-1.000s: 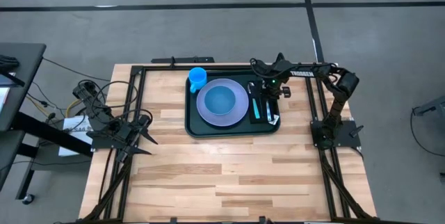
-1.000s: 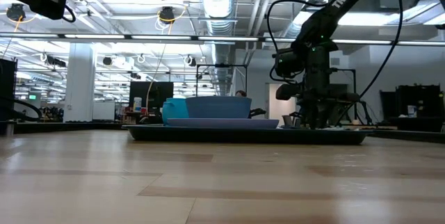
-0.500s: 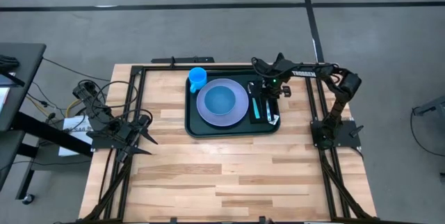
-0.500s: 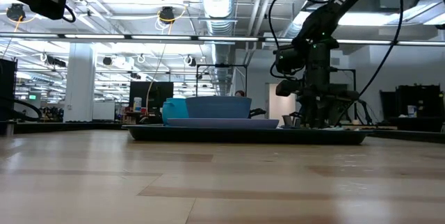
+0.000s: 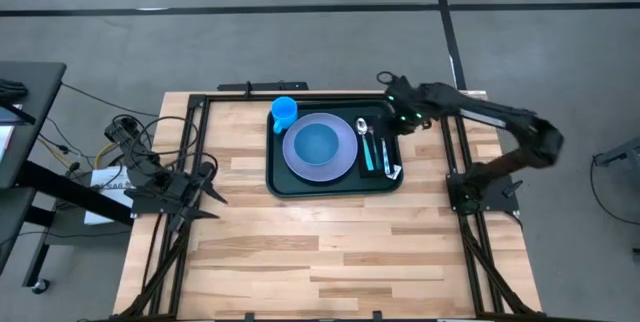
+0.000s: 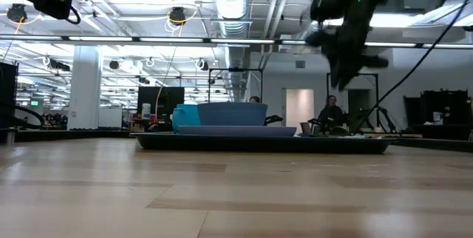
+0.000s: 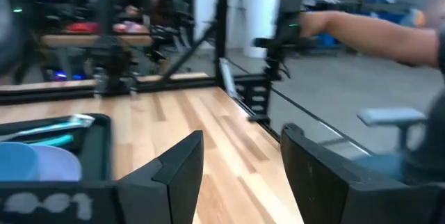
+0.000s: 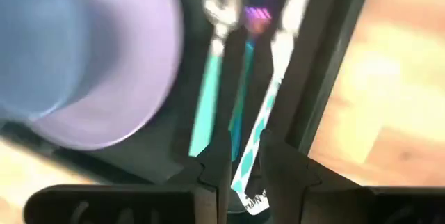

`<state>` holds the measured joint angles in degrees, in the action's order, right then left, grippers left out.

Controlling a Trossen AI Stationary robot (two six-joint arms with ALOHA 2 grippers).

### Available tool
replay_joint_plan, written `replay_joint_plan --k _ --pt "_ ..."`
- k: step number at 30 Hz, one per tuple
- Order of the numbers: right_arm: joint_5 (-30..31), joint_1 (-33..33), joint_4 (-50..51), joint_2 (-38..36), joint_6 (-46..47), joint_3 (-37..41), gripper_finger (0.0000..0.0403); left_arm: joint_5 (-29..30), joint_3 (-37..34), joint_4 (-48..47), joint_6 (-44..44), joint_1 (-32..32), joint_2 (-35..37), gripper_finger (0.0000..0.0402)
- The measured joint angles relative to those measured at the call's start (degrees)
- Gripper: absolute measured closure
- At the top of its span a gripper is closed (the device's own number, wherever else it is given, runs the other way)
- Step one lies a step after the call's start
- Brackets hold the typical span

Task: Set up tray
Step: Return to Home Position

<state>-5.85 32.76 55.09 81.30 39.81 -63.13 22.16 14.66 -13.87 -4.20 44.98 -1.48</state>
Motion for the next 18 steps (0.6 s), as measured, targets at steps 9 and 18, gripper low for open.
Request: replay_joint_plan --k 9,18 --pt "30.79 -23.87 -1.93 -24.74 -4.50 1.38 0.0335 20.25 -5.21 5.05 -0.26 -0.03 -0.02 0.0221" --pt "43.13 -48.87 -3.22 -35.46 1.15 2.80 0.0335 24.58 -13.99 18.73 -0.04 -0.01 -0.95 0.0221"
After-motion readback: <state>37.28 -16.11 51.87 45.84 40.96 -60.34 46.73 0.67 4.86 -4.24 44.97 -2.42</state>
